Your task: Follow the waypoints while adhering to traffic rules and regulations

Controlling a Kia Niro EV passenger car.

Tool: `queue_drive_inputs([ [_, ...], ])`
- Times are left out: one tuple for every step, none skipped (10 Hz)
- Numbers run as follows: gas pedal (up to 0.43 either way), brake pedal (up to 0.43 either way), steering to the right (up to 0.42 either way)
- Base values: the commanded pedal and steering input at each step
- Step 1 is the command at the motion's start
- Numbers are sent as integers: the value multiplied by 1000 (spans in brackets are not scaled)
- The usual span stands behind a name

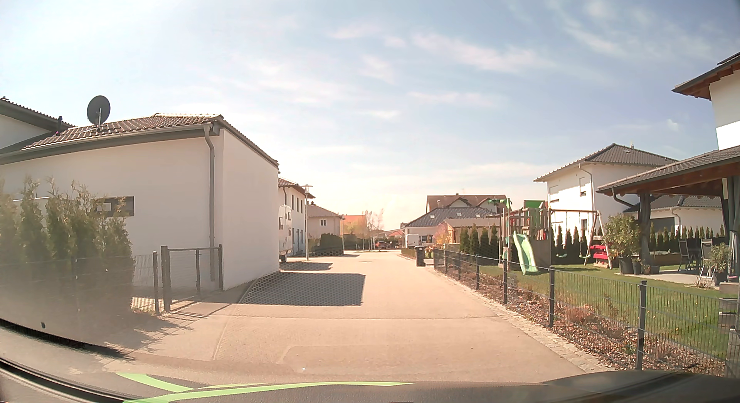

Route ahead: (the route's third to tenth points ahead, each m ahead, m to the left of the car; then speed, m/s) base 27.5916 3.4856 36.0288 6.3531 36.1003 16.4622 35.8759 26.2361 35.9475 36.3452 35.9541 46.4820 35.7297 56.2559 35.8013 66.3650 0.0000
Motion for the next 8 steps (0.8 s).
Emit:
queue_drive_inputs([
  [0, 311, 0],
  [0, 311, 0],
  [0, 311, 0],
  [0, 311, 0],
  [0, 311, 0],
  [0, 305, 0],
  [0, 311, 0],
  [0, 311, 0],
])
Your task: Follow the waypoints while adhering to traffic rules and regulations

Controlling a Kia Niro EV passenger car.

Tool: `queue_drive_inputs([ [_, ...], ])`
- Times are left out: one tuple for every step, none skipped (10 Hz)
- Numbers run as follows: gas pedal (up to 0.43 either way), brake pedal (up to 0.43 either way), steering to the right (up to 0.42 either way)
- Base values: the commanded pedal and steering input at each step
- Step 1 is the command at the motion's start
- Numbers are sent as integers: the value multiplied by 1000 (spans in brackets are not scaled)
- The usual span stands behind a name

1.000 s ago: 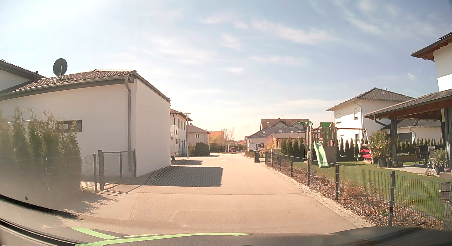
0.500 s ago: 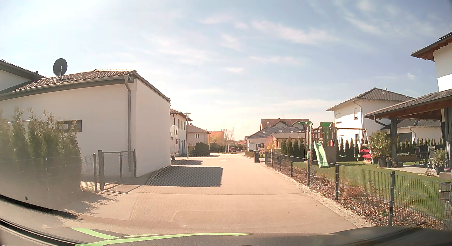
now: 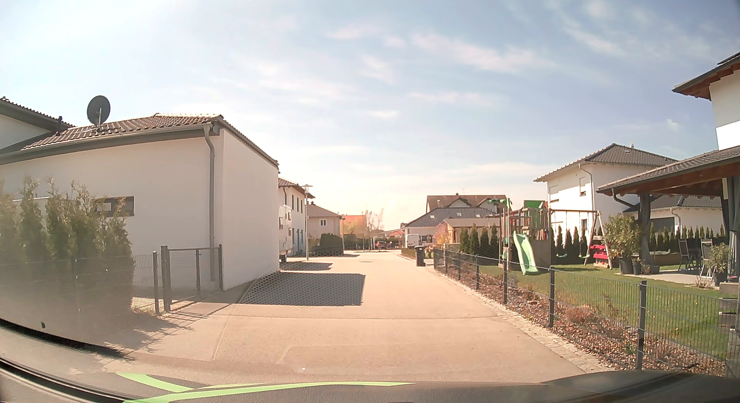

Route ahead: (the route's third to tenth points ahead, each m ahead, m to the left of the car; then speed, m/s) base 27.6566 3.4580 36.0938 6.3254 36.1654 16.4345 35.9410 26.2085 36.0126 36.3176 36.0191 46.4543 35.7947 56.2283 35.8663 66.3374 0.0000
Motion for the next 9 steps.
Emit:
queue_drive_inputs([
  [0, 311, 0],
  [0, 311, 0],
  [0, 305, 0],
  [0, 311, 0],
  [0, 311, 0],
  [0, 305, 0],
  [0, 311, 0],
  [0, 311, 0],
  [0, 311, 0],
])
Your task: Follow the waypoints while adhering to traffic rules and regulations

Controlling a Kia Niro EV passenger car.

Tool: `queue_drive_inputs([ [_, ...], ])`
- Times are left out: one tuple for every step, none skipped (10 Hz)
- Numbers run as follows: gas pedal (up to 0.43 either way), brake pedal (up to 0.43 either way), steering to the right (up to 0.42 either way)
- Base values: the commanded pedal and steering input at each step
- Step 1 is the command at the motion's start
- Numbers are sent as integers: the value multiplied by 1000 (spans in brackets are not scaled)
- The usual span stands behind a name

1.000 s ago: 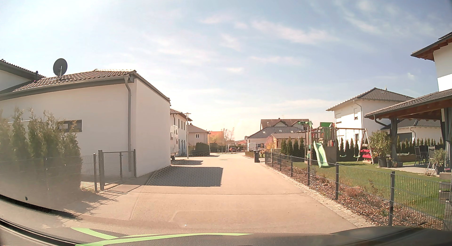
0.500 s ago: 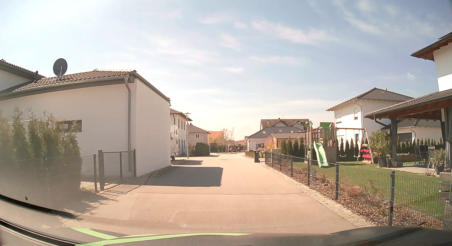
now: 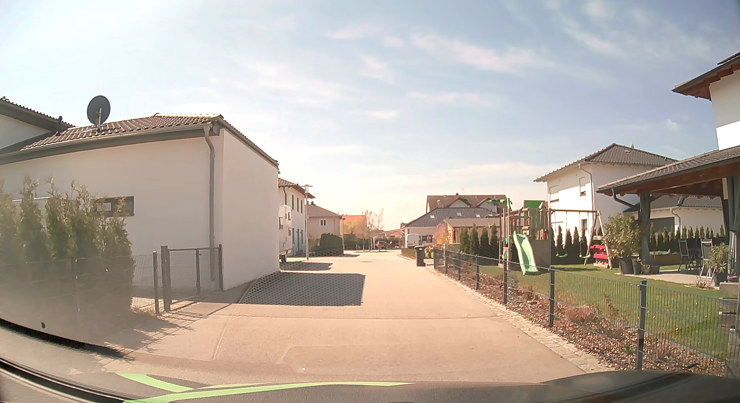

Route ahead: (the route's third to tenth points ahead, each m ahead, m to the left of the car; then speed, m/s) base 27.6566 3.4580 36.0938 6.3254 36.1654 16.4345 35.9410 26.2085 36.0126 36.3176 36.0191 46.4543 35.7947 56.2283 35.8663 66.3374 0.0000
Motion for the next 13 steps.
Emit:
queue_drive_inputs([
  [0, 305, 0],
  [0, 311, 0],
  [0, 311, 0],
  [0, 311, 0],
  [0, 305, 0],
  [0, 305, 0],
  [0, 311, 0],
  [0, 311, 0],
  [0, 305, 0],
  [0, 311, 0],
  [0, 311, 0],
  [0, 311, 0],
  [0, 305, 0],
])
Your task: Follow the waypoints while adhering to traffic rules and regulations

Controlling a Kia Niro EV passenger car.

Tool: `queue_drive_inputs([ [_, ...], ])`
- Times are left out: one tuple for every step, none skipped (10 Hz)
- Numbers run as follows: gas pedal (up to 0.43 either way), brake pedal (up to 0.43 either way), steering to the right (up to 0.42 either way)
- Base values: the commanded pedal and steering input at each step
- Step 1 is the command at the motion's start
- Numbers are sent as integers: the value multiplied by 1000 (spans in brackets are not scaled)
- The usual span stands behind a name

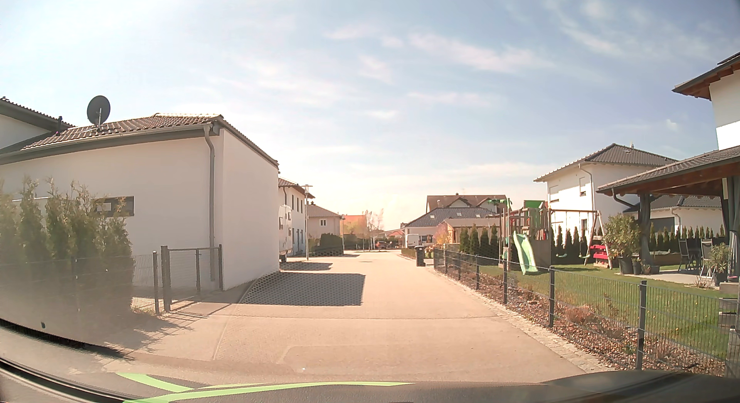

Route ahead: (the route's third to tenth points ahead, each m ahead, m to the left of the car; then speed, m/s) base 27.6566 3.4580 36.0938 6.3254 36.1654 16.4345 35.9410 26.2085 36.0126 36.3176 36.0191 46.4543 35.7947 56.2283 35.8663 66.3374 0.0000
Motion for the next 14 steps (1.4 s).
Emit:
queue_drive_inputs([
  [0, 311, 0],
  [0, 311, 0],
  [0, 311, 0],
  [0, 311, 0],
  [0, 311, 0],
  [0, 311, 0],
  [0, 311, 0],
  [0, 311, 0],
  [0, 311, 0],
  [0, 311, 0],
  [0, 311, 0],
  [0, 311, 0],
  [0, 311, 0],
  [0, 311, 0],
])
